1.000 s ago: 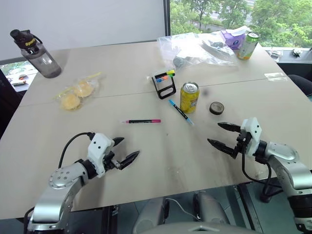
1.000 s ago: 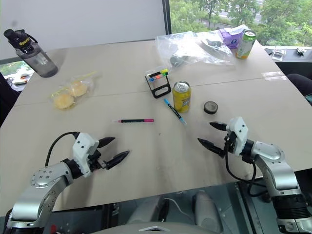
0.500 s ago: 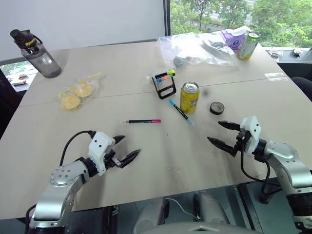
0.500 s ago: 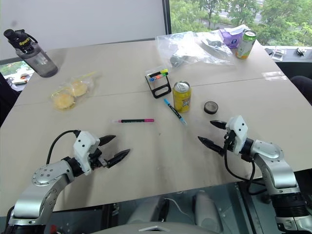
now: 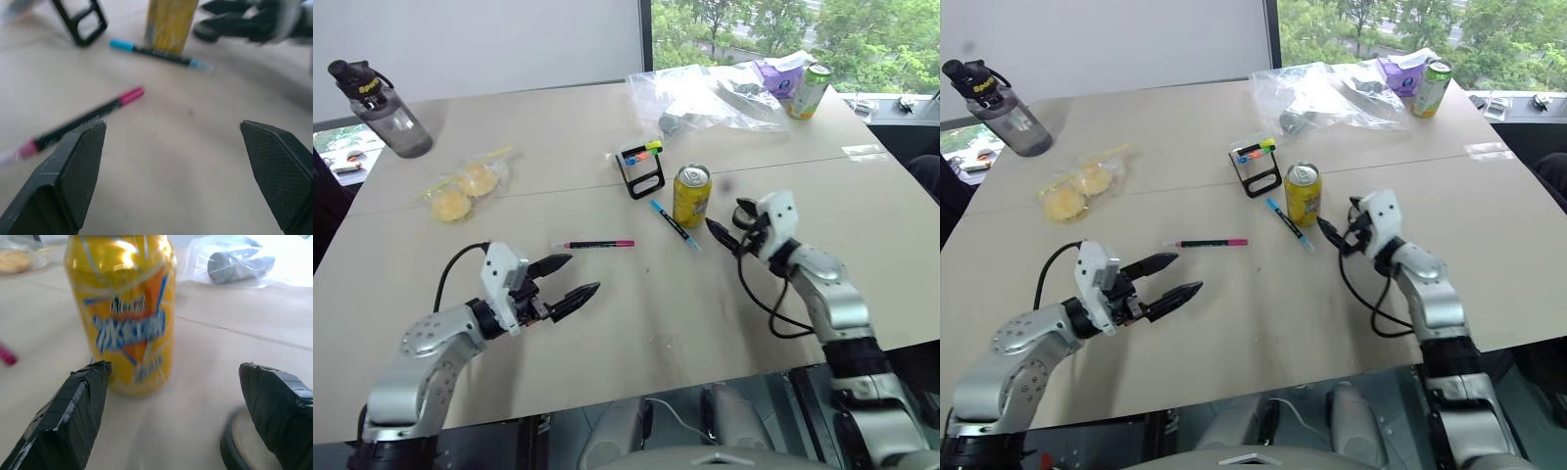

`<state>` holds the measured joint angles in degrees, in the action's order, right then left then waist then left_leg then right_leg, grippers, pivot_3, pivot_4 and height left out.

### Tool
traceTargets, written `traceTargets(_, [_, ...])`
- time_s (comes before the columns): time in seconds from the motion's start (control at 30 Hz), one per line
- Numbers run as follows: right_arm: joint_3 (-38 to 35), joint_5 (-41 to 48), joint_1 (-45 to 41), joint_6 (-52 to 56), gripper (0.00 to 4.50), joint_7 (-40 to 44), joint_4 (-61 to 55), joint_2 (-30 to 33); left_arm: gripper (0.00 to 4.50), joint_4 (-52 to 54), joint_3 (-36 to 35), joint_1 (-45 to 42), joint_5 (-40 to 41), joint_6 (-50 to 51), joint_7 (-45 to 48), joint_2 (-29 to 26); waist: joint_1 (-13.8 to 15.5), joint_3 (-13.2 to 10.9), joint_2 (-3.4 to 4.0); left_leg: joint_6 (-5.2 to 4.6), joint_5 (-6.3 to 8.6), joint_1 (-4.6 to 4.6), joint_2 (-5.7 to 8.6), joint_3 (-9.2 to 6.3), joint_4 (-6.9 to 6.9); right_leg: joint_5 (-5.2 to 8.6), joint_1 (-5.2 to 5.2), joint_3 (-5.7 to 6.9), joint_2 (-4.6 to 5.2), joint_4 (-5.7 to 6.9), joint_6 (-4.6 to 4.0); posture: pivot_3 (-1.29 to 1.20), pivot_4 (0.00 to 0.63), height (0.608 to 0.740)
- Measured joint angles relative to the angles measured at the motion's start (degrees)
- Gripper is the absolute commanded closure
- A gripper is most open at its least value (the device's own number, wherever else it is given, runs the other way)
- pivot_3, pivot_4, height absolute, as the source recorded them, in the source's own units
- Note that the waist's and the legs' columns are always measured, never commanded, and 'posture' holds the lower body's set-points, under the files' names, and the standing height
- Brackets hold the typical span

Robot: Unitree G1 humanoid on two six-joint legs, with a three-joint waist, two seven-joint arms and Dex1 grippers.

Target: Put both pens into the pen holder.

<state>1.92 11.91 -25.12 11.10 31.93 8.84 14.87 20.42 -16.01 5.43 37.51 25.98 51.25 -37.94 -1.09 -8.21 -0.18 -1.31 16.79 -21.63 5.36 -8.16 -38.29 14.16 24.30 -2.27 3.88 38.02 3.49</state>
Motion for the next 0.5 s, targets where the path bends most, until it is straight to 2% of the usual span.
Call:
traceTargets(0.27, [1.47, -2.30, -10.79, -4.04, 0.04, -1.32, 13.70, -6.64, 0.00, 0.93, -1.58, -1.78, 1.95, 0.96, 0.94, -2.59, -0.69, 0.00, 0.00, 0.00, 0.00, -0.02, 0.00, -0.01, 0.01, 0.00, 0.04, 0.05, -0.04, 0.01, 0.00, 0.00, 0.150, 0.740])
traceTargets(0.5, [1.22, -1.75, -14.76, -5.19, 0.04, -0.13, 19.32, -9.15, 0.00, 1.64, -1.62, -1.93, 1.92, 1.03, 0.34, -3.17, -1.43, -0.01, 0.01, 0.01, 0.00, -0.05, 0.00, 0.02, 0.02, 0.00, 0.12, 0.03, -0.06, 0.03, 0.00, 0.00, 0.150, 0.740])
